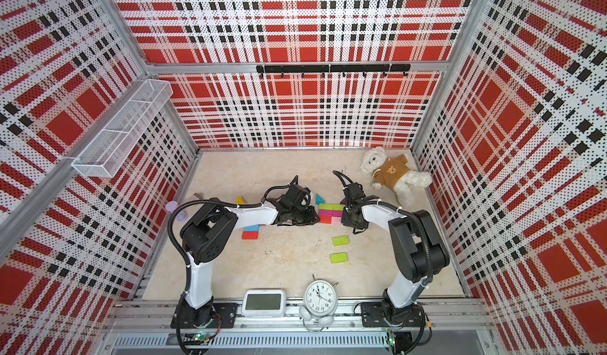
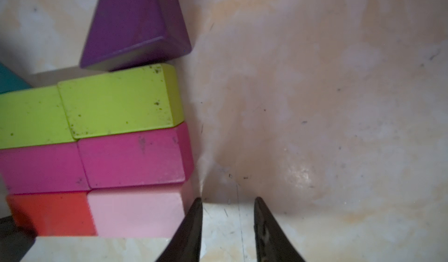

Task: Assemble a carrot with building blocks
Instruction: Assemble the building block at the center of the board.

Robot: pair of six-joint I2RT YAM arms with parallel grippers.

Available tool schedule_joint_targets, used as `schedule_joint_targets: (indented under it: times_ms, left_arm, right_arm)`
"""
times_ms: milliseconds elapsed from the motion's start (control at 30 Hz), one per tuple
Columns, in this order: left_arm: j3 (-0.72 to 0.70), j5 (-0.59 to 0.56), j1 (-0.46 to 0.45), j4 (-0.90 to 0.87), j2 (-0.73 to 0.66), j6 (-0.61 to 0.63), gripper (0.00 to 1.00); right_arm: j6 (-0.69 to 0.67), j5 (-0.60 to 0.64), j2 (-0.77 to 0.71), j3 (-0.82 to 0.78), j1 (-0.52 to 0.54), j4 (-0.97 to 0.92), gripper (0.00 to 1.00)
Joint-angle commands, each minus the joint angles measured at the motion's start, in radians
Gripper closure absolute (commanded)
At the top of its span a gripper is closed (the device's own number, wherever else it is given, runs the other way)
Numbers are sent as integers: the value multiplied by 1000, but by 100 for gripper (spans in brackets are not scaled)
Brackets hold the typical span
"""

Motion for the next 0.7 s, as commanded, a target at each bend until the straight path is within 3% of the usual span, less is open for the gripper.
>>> schedule_joint_targets:
  times_ms: [0,667]
  left_arm:
    - [31,7,-15,7,22,-8,79]
    - [43,3,-18,7,26,-20,80]
  right_arm:
    - [-9,9,9,28,-3,12,62]
    - [-12,-1,19,35,-9,15,62]
